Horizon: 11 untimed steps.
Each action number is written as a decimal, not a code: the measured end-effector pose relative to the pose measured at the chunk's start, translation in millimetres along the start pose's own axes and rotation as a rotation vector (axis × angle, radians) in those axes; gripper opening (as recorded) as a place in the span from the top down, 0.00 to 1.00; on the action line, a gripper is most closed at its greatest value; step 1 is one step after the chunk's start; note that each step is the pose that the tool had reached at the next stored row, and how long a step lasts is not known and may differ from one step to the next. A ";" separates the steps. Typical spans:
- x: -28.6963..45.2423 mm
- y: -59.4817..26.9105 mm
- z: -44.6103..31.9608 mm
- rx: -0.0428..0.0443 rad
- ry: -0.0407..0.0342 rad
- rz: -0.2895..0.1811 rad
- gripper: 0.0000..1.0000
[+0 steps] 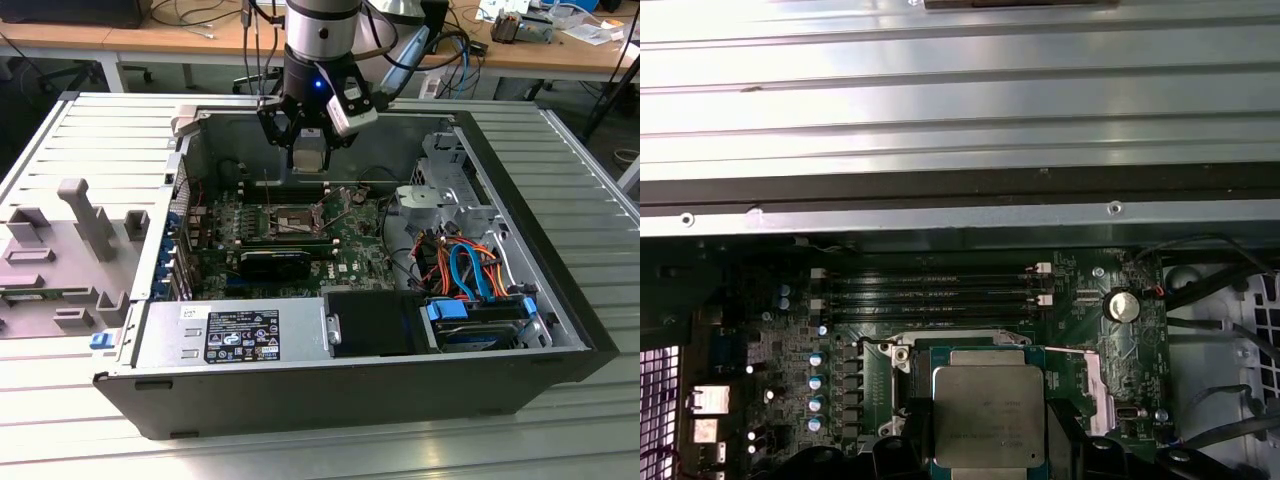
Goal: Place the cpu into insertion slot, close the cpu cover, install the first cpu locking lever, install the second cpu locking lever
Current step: 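Place the cpu into insertion slot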
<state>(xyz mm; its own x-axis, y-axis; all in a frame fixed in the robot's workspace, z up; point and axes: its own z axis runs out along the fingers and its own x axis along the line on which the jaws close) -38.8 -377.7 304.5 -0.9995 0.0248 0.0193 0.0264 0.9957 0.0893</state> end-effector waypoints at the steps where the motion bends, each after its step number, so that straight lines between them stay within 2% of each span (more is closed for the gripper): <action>1: 0.0 0.0 0.1 0.0000 0.0000 0.000 0.46; 11: -0.1 -1.8 4.3 0.0000 0.0000 0.000 0.46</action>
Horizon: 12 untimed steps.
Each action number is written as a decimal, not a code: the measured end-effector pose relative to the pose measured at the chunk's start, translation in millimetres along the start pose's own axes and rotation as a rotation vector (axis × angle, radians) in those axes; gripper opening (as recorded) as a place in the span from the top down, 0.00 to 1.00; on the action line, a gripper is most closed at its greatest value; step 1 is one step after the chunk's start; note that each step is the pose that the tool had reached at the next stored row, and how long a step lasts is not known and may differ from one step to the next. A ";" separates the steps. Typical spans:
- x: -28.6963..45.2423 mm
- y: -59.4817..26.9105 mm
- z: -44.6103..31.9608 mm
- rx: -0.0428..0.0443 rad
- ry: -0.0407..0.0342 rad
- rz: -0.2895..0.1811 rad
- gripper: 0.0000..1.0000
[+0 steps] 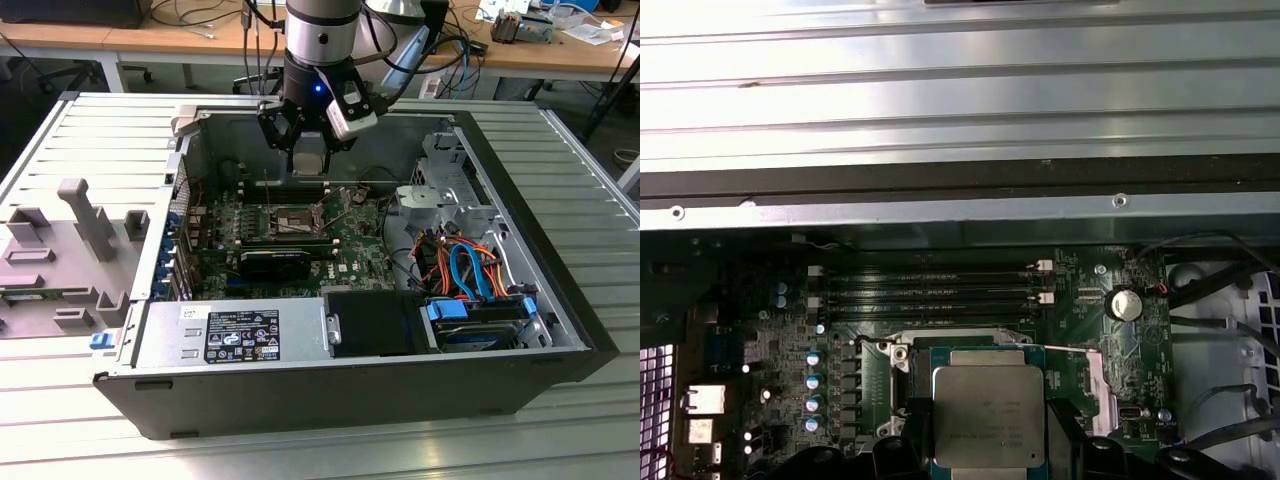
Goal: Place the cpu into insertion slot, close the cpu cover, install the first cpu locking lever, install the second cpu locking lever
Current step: 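Place the cpu into insertion slot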
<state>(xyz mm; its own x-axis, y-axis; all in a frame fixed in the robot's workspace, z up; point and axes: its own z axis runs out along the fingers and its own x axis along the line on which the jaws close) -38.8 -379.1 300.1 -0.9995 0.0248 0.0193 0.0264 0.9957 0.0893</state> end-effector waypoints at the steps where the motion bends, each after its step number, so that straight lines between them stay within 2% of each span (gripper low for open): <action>1: 0.0 -0.1 0.1 0.0000 0.0000 0.000 0.46; 12: -0.1 -1.3 2.8 0.0000 0.0000 0.000 0.46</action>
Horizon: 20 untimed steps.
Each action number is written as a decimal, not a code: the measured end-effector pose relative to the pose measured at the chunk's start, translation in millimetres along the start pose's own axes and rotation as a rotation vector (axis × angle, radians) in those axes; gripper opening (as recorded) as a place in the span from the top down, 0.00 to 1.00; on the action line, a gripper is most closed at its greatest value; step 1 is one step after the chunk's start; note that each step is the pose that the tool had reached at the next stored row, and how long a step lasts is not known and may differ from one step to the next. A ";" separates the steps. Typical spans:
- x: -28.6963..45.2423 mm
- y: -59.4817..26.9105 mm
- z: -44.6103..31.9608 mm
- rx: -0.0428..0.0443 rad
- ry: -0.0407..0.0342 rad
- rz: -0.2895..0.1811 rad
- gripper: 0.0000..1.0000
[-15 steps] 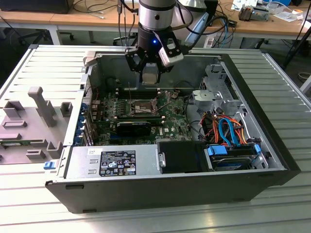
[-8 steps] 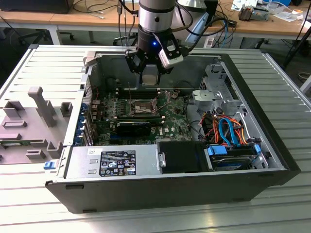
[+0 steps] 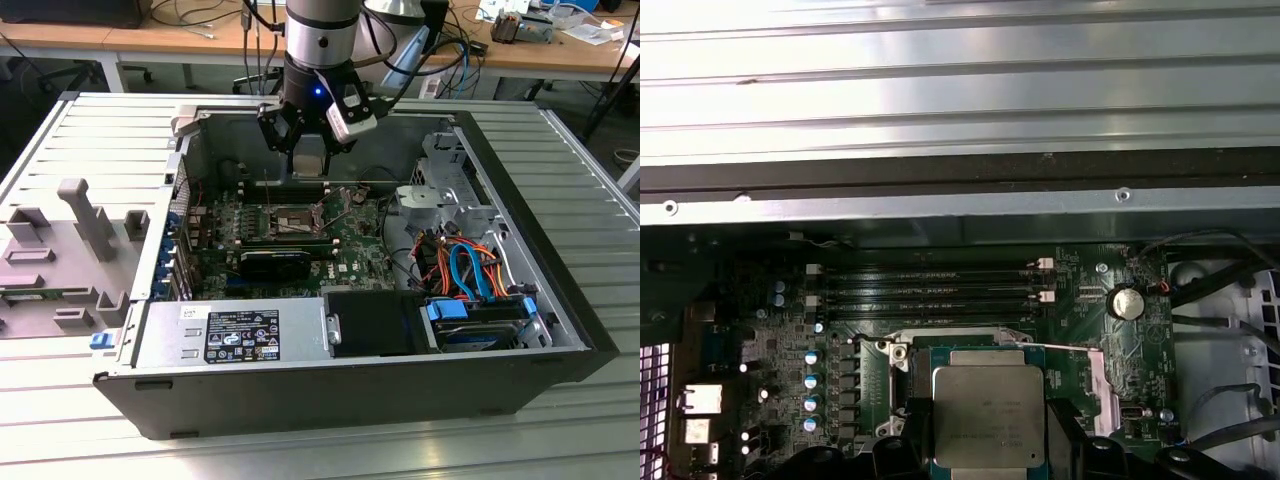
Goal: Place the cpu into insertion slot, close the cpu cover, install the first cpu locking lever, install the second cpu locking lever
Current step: 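Place the cpu into insertion slot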
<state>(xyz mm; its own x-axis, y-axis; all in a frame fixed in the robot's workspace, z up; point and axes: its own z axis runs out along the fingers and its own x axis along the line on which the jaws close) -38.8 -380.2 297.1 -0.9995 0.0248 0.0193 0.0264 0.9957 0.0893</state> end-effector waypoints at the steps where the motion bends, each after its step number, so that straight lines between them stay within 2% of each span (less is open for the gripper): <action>1: 0.0 -0.1 0.1 0.0000 0.0000 0.000 0.46; 20: -0.1 -2.1 4.5 -0.0001 0.0000 0.000 0.46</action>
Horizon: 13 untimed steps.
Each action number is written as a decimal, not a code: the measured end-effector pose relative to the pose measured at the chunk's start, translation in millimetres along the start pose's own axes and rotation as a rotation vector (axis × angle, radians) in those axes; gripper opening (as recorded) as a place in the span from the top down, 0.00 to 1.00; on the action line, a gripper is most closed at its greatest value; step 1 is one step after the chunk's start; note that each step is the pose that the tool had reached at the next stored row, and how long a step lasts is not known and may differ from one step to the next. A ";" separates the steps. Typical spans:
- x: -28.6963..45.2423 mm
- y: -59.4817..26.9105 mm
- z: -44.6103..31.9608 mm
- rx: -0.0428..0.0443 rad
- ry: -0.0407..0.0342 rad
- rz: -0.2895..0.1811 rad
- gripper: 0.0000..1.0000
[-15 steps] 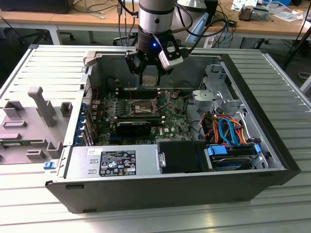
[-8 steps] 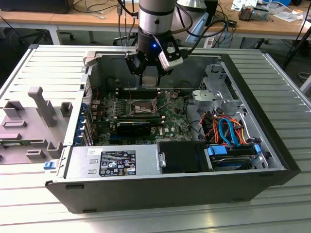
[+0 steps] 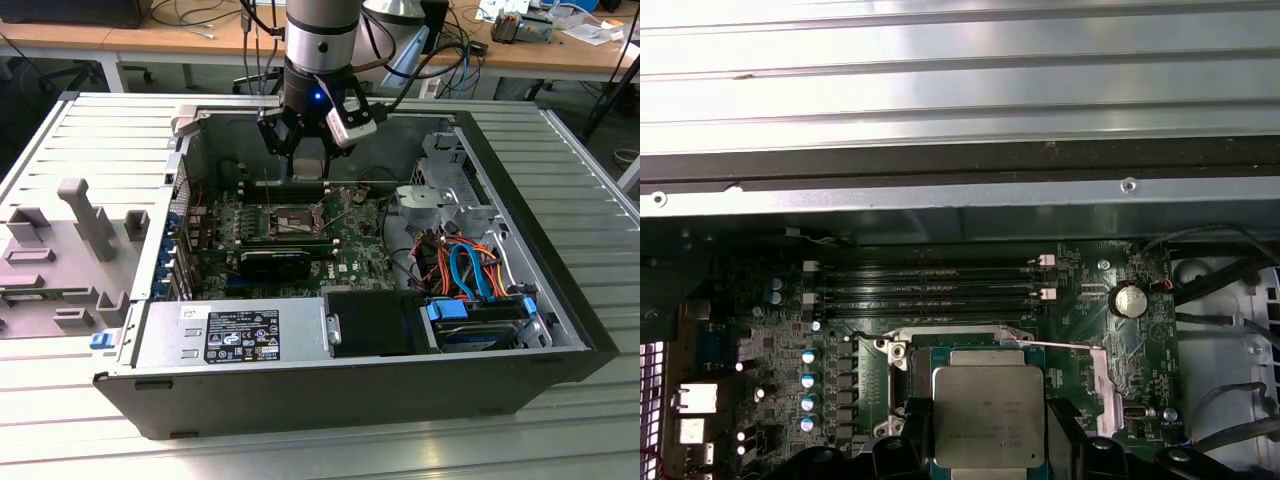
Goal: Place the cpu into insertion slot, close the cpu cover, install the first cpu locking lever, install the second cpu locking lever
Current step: 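Place the cpu into insertion slot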
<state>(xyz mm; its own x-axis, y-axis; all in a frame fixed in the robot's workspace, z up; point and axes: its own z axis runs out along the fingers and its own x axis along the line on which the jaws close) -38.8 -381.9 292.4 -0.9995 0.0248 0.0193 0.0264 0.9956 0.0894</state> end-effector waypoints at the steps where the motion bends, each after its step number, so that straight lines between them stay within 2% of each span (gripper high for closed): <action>1: 0.0 -0.1 0.3 0.0000 0.0000 0.000 0.46; 13: -0.1 -1.9 2.8 0.0001 0.0000 0.000 0.46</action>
<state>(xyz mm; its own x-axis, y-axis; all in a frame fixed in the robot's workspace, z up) -38.8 -383.5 289.5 -0.9995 0.0248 0.0193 0.0264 0.9957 0.0893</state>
